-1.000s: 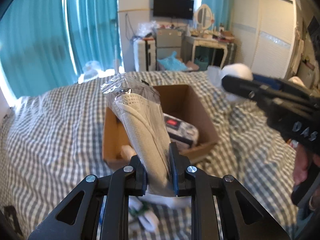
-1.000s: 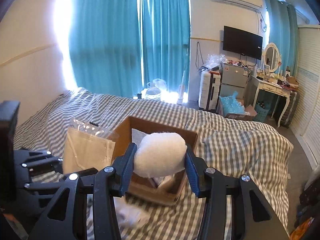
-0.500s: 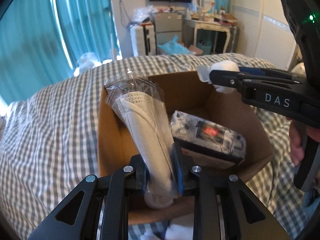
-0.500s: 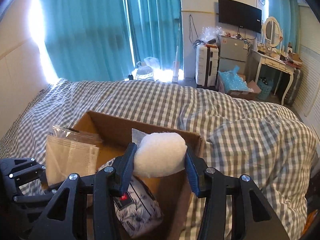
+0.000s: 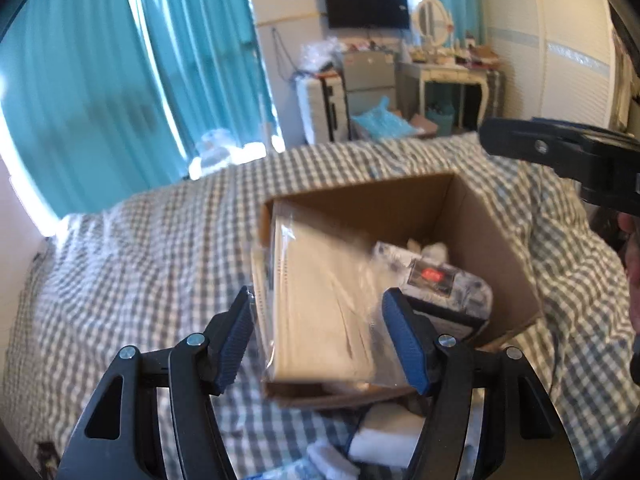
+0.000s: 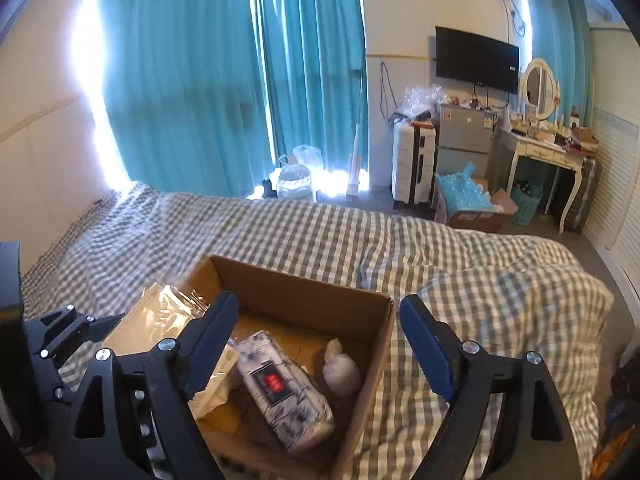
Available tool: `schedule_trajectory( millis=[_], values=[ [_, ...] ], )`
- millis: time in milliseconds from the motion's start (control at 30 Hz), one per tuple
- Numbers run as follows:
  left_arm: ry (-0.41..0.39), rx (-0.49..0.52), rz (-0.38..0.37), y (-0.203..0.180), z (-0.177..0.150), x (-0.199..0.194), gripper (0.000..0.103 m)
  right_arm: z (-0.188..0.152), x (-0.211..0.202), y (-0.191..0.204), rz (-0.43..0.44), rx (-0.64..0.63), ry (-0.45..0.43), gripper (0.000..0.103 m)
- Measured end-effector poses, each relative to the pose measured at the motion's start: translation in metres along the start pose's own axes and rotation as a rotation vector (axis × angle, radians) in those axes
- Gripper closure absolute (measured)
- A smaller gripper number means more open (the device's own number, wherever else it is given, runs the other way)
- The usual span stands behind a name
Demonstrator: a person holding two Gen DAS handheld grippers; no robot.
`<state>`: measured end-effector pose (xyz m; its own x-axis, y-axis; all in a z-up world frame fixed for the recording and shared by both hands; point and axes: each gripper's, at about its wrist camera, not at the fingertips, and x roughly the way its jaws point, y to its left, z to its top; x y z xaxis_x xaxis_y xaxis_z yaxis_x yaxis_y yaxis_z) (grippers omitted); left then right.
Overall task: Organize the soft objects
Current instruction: 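Carry the sock and mask over the box and release both into it, then grasp the white sock with the right tool while the left tool grasps the white rolled sock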
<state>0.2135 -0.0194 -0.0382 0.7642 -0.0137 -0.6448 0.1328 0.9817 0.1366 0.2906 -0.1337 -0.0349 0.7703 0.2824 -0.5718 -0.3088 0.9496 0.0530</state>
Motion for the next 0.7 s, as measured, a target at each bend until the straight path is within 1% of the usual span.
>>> schedule_trajectory(
  millis=[133, 167, 200, 233, 267, 300, 367, 433, 500, 533, 633, 700],
  values=[
    [-0.066, -0.014, 0.012, 0.008, 0.002, -0.04, 0.038, 0.004, -0.039, 0.006, 0.007, -0.007, -0.029, 0.019],
    [-0.085, -0.018, 0.015, 0.009, 0.003, -0.055, 0.036, 0.005, -0.051, 0.008, 0.008, -0.01, -0.038, 0.018],
    [-0.102, -0.018, 0.02, 0.01, 0.003, -0.066, 0.027, 0.006, -0.061, 0.009, 0.006, -0.012, -0.05, 0.017],
    [-0.121, -0.019, 0.026, 0.01, 0.002, -0.076, 0.022, 0.007, -0.074, 0.012, 0.002, -0.014, -0.063, 0.016],
    [-0.157, -0.017, 0.036, 0.009, 0.002, -0.092, 0.015, 0.008, -0.087, 0.015, 0.0, -0.02, -0.074, 0.014],
    [-0.183, -0.014, 0.042, 0.008, 0.001, -0.104, 0.012, 0.009, -0.096, 0.017, -0.001, -0.024, -0.083, 0.014],
    [-0.217, -0.006, 0.049, 0.008, -0.001, -0.126, 0.01, 0.011, -0.123, 0.025, -0.005, -0.034, -0.114, 0.013],
    [-0.24, -0.009, 0.055, 0.01, -0.006, -0.144, 0.008, 0.013, -0.142, 0.034, 0.0, -0.044, -0.128, 0.011],
    [-0.256, -0.022, 0.057, 0.014, -0.014, -0.156, 0.003, 0.013, -0.162, 0.044, 0.007, -0.063, -0.141, 0.01],
    [-0.261, -0.031, 0.059, 0.016, -0.017, -0.161, 0.003, 0.013, -0.171, 0.048, 0.004, -0.07, -0.147, 0.009],
    [-0.253, -0.072, 0.067, 0.024, -0.032, -0.169, 0.002, 0.006, -0.194, 0.059, 0.0, -0.09, -0.161, 0.006],
    [-0.247, -0.096, 0.069, 0.027, -0.044, -0.169, 0.002, -0.002, -0.203, 0.065, 0.007, -0.103, -0.154, 0.006]
  ],
)
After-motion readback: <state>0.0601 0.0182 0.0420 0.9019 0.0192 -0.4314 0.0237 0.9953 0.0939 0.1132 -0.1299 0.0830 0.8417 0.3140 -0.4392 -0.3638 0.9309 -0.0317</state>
